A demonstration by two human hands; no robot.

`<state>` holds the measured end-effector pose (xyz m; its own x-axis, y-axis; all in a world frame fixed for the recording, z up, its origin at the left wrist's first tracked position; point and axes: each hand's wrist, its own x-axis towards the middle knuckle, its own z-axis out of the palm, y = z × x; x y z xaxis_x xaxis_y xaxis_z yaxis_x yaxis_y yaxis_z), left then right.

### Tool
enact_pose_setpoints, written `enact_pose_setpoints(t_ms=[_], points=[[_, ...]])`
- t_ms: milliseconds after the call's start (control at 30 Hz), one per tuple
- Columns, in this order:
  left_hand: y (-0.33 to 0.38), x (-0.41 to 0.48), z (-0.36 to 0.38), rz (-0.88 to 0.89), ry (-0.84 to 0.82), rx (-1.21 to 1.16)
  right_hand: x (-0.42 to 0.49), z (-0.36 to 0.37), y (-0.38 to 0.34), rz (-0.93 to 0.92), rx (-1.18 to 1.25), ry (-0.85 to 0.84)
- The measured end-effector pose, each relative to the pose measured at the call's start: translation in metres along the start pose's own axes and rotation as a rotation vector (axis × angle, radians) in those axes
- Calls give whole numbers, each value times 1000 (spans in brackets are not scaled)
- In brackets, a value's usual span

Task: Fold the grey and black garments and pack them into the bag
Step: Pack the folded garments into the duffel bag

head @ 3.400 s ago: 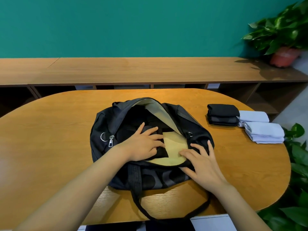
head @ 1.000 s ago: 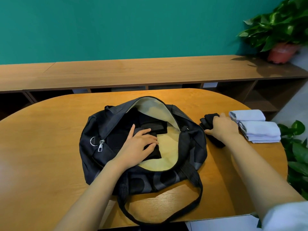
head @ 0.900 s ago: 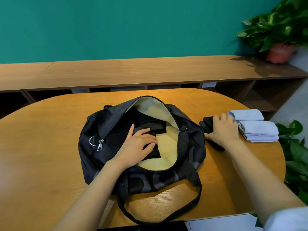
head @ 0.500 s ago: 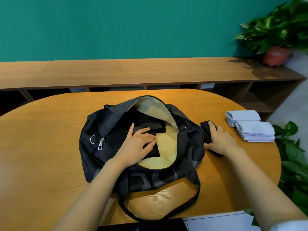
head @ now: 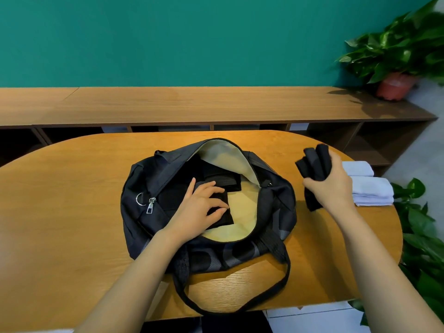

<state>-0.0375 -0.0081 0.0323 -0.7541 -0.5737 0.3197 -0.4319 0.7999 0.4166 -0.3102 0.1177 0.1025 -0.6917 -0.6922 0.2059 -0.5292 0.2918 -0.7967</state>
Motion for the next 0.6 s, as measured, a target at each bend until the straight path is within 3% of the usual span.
enact_pose_setpoints(t_ms=[67,133,233,300,500,600], points=[[1,0,1,-3,-4,20,-15,0,-35,-2,245,-60],[2,0,1,-37,0,9,-31,12,-61,45,460,-247],[5,-1,0,-98,33,-38,-52,56,-78,114,502,-484],[7,-3,-2,-148,49,-73,-54,88,-74,111,384,-494],[5,-9,-1,-177,34,-132,-49,127,-50,4,-464,-318],[5,-9,-1,-169,33,-133,-65,148,-50,-30,-730,-361]])
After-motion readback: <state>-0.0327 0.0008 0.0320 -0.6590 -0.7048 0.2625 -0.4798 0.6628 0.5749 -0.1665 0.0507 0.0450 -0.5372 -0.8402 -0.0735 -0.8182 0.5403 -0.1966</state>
